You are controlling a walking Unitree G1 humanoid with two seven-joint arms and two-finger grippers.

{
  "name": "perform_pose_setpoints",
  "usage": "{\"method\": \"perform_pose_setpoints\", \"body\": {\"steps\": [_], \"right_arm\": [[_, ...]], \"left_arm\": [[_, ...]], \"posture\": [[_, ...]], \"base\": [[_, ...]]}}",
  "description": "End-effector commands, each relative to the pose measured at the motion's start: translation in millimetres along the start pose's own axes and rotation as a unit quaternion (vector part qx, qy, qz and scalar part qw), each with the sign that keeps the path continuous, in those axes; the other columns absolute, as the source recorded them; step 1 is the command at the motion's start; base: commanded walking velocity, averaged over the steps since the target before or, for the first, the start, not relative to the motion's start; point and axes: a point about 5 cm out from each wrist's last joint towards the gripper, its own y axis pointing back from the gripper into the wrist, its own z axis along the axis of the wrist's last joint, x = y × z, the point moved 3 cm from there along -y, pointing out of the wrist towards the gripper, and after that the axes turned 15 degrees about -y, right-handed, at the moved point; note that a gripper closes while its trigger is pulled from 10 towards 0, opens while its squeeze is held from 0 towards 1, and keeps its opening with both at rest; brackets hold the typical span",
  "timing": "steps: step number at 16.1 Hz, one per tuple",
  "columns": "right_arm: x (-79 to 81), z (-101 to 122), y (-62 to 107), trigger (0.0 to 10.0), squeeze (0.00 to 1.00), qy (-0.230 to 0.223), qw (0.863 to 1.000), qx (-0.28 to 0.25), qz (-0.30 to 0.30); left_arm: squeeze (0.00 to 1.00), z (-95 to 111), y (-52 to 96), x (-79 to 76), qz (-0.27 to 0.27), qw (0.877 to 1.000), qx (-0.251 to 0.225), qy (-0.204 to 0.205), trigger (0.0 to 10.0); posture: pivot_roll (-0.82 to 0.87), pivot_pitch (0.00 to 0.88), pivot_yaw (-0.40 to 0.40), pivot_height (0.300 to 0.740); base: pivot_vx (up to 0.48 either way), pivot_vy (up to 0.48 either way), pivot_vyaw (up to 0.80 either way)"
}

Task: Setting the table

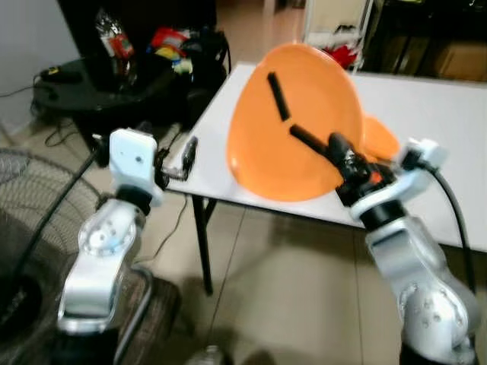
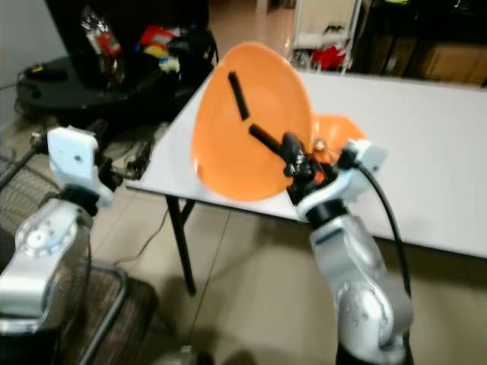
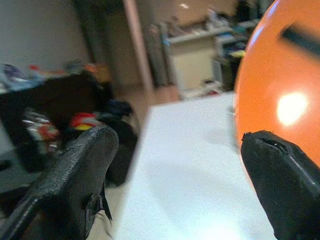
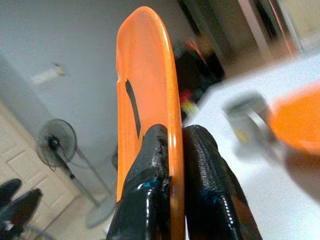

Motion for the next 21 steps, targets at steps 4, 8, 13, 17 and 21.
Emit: {"method": "perform_pose_setpoints", "body": {"steps": [4,8,13,17,21], "right_arm": [[-33.1,-19.8,-6.0,10.0,0.0,-0.104,0.987,0.09,-0.085],[-45.7,-38.9,-12.4,10.0,0.0,-0.207,0.96,0.157,-0.108],[-56.8,-43.1,-35.2,10.0,0.0,-0.396,0.899,0.142,-0.124],[-75.6,-45.1,-54.6,10.0,0.0,-0.426,0.877,0.137,-0.176],[-95.5,-43.8,-68.0,10.0,0.0,-0.425,0.869,0.121,-0.224]], "left_arm": [[0.0,13.9,11.2,-32.5,-0.131,0.991,-0.031,0.018,10.0],[0.0,16.6,23.0,-43.0,-0.191,0.981,-0.031,0.016,10.0],[0.0,14.8,35.6,-41.3,-0.227,0.974,-0.017,0.011,10.0],[0.0,4.0,44.3,-42.9,-0.243,0.97,0.018,0.002,10.0],[0.0,-18.8,51.2,-43.7,-0.237,0.968,0.083,-0.01,10.0]], "posture": [[0.04,0.0,0.063,0.74],[0.05,0.0,0.056,0.74],[0.06,0.0,0.051,0.74],[0.07,0.0,0.051,0.74],[0.08,0.0,0.05,0.74]], "base": [[0.0,0.0,0.0],[0.0,0.0,0.0],[0.0,0.0,0.0],[0.0,0.0,0.0],[0.0,0.0,0.0]]}}
